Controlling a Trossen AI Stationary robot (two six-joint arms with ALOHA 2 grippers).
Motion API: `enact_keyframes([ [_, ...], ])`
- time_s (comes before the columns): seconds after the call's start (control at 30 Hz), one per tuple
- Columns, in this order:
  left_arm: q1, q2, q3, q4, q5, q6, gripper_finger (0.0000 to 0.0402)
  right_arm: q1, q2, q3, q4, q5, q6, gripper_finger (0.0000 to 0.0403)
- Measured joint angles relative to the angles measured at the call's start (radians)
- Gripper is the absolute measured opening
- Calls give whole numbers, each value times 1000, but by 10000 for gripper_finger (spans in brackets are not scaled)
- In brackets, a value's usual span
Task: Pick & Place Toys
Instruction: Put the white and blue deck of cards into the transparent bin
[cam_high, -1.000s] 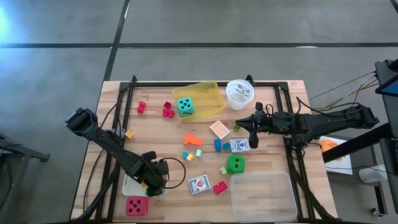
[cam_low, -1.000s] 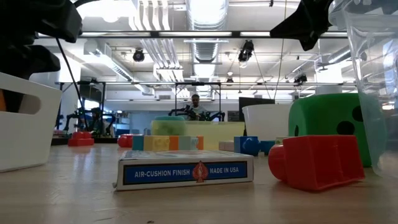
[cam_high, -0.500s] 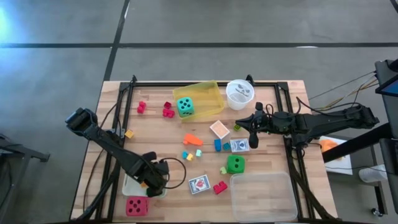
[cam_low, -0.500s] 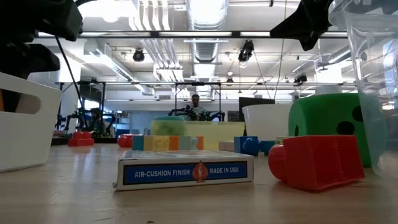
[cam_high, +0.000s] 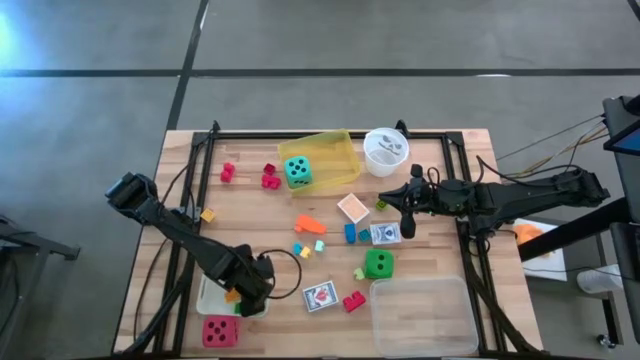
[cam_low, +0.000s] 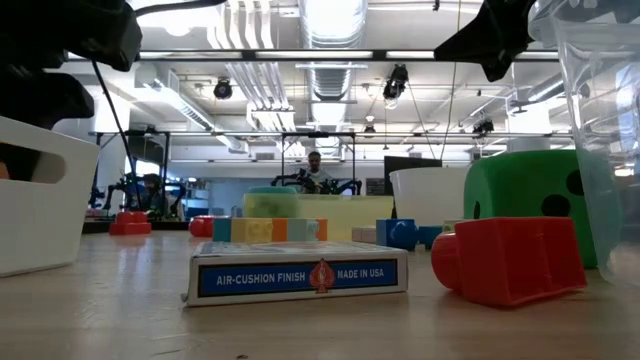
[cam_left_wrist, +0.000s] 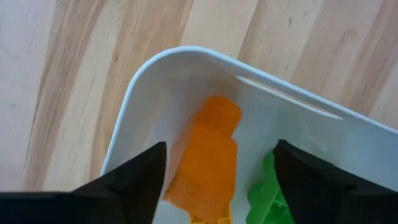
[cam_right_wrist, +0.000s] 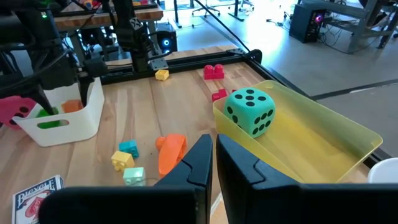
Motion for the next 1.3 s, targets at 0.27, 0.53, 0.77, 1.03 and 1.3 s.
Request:
enact_keyframes([
  [0.27, 0, 0, 0, 0, 2, 0, 336, 0, 0, 0, 0, 0, 0, 20],
  [0.53, 1, -21, 47, -74, 15, 30, 337, 0, 0, 0, 0, 0, 0, 20],
  [0.77, 1, -21, 180, -135, 15, 132, 337, 0, 0, 0, 0, 0, 0, 20],
  [1.03, 5, -10, 268, -72, -94, 162, 337, 0, 0, 0, 0, 0, 0, 20],
  [1.3, 45, 125, 285, 46, -85, 189, 337, 0, 0, 0, 0, 0, 0, 20],
])
